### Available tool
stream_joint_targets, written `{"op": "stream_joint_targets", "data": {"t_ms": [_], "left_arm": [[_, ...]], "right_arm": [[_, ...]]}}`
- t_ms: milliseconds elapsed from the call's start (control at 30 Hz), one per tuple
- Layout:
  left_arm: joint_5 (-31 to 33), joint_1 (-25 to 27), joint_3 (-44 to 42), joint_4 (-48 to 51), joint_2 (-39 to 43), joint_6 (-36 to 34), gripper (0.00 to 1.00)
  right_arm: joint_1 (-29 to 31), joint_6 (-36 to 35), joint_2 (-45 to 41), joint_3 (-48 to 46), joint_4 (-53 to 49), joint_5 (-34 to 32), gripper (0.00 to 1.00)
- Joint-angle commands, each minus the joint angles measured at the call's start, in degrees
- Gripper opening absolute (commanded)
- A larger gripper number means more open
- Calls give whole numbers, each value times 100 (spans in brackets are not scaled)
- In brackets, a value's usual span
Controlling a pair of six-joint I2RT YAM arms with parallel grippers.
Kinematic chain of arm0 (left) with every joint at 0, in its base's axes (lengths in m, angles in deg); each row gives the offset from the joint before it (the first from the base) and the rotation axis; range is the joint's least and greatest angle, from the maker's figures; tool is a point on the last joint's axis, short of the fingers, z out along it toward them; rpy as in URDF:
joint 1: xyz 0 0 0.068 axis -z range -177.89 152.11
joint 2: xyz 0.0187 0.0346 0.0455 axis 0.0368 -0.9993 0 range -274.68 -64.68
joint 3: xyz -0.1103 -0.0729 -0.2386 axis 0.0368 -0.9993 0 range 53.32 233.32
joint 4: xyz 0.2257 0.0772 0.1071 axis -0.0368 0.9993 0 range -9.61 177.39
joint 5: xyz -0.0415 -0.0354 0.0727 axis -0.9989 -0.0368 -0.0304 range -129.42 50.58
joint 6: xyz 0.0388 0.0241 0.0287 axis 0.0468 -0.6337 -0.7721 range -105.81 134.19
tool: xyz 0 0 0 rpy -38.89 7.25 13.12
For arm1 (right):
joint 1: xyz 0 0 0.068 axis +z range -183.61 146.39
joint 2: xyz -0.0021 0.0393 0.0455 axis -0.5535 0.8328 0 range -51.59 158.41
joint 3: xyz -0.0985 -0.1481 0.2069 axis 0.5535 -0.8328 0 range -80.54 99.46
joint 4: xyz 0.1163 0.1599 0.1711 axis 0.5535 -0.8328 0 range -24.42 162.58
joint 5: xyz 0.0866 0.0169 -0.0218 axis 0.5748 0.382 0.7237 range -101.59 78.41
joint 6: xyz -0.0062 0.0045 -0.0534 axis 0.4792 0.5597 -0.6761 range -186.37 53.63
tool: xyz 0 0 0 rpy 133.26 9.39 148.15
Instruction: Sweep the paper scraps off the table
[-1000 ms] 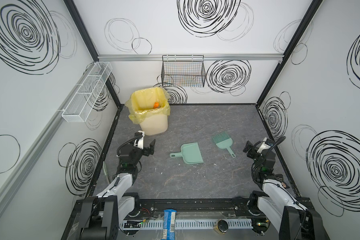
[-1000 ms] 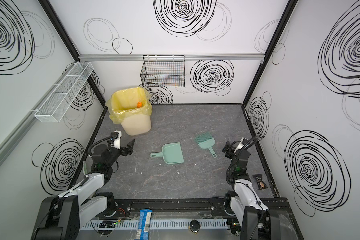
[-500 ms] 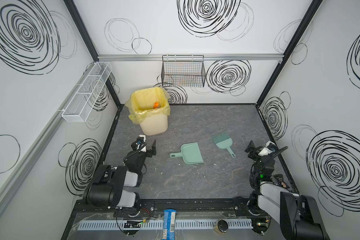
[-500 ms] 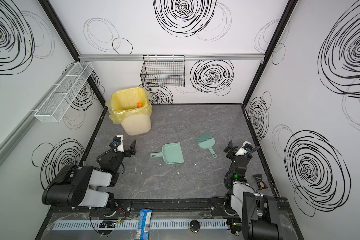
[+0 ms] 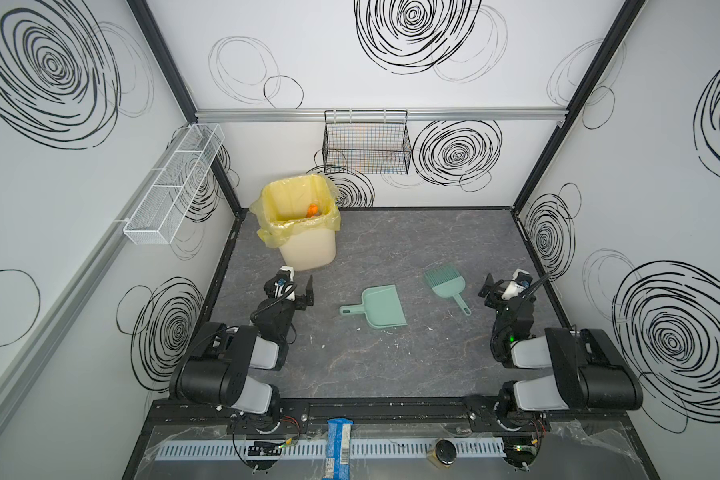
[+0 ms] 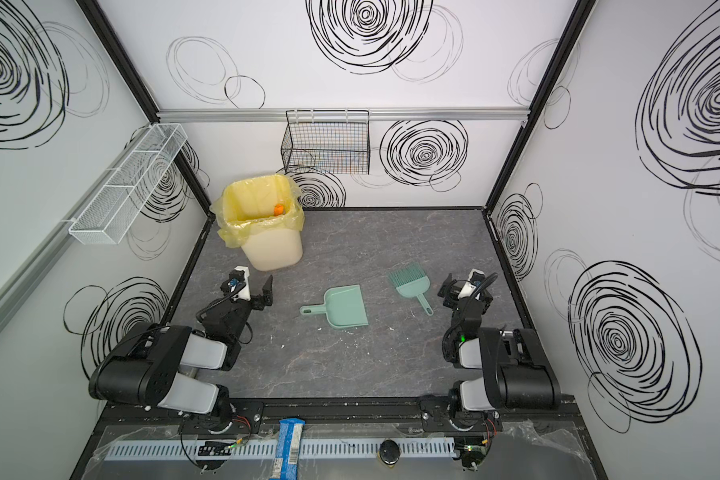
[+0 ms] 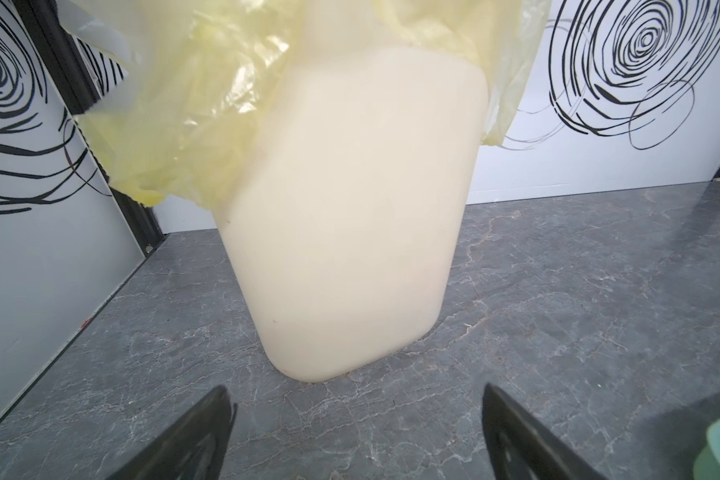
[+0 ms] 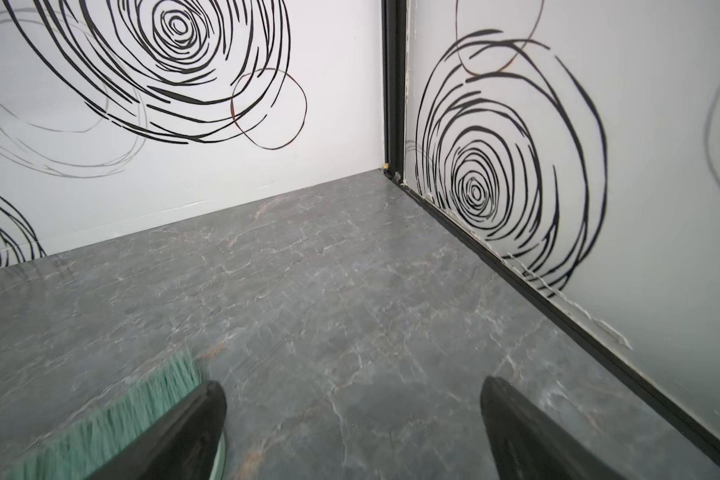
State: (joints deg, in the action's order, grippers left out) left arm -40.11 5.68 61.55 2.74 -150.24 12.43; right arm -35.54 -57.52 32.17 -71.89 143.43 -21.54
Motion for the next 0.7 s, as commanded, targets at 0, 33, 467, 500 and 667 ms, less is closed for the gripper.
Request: {"op": "stream_joint_targets", "data": {"t_ms": [0,33,467,500,667], "left_arm": [[139,-59,145,-270,-9,107,96],[141,-59,157,-281,-13,115,96],[685,-26,215,-181,-30,255,96],[770,29,261,-77,-32,213,96],[796,47,215,-156,-7,202,96]], "right_arm": [[80,-130,1,246,-240,-290,100],[79,-159,35,210,-100,-294,100],[79,-150,12,226,-162,-281,100],[79,-146,14,225,-162,-286,100],[79,-151,19,226,-168,-281,100]]}}
